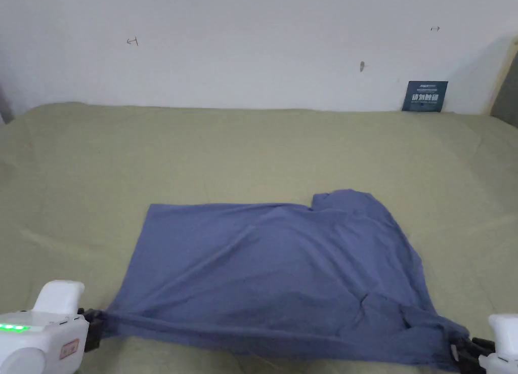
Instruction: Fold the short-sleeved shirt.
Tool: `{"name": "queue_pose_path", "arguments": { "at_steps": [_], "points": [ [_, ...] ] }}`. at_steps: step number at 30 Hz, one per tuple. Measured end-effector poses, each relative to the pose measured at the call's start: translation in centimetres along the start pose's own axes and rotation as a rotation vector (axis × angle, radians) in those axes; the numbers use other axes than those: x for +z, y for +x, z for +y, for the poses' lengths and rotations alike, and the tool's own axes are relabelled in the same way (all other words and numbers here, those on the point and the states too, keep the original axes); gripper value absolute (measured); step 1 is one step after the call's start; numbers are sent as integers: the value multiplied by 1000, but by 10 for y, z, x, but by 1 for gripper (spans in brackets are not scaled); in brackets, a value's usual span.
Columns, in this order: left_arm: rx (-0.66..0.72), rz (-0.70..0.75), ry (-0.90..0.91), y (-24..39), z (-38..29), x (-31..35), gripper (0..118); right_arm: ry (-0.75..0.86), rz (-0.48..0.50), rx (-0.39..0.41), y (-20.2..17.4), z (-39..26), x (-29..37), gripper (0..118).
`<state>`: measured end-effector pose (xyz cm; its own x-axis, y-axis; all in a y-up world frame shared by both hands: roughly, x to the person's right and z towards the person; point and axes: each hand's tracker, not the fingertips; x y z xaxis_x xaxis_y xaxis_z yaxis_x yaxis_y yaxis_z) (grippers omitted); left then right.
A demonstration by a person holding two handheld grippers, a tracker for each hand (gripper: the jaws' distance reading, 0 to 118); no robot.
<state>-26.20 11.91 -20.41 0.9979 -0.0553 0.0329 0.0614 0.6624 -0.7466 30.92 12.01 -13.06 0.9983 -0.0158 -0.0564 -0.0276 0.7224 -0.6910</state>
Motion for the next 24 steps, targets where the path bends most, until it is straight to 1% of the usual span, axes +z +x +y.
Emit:
{"name": "queue_pose_path", "arguments": {
  "at_steps": [2,6,9,11,12,13,14,15,16,17,18,19,20,22,23,24],
  "points": [
    [4,-4,-6,0,-5,-5,3,-15,1,-7,-3,-4,-5,2],
    [35,-2,-38,0,-9,-15,3,-36,-3,16,-9,-2,-13,2],
    [43,-8,-47,-1,-10,-19,3,-55,-8,15,-3,-2,-22,2],
    [64,-26,-49,-1,-11,-18,3,-73,-4,-2,2,0,-28,2],
    [70,-26,-56,-2,-11,-18,3,-89,1,-25,3,1,-30,2],
    [80,-24,-67,-4,-11,-19,5,-105,7,-48,4,3,-32,2],
    [81,-25,-66,-5,-12,-19,14,-121,5,-57,6,4,-34,4],
    [92,-1,-29,-4,-12,-10,52,-140,6,-76,14,3,-36,25],
    [97,-2,-19,-5,-8,-4,95,-64,19,-74,16,3,-35,66],
    [110,4,-17,-6,-6,1,118,-73,-12,-67,19,7,-35,108],
    [136,8,7,-9,-5,7,117,-67,-17,-71,22,9,-36,113],
    [160,-6,29,-12,-2,12,114,-34,-24,-84,21,12,-20,105],
    [175,-7,44,-13,-1,18,113,-15,-32,-105,23,14,-13,103],
    [181,14,63,-19,-2,25,111,-2,-24,-131,31,15,-6,105],
    [186,14,69,-21,-3,26,111,9,20,-94,21,20,6,105],
    [184,33,71,-24,-2,29,100,21,-7,-104,19,20,11,104]
  ]
}}
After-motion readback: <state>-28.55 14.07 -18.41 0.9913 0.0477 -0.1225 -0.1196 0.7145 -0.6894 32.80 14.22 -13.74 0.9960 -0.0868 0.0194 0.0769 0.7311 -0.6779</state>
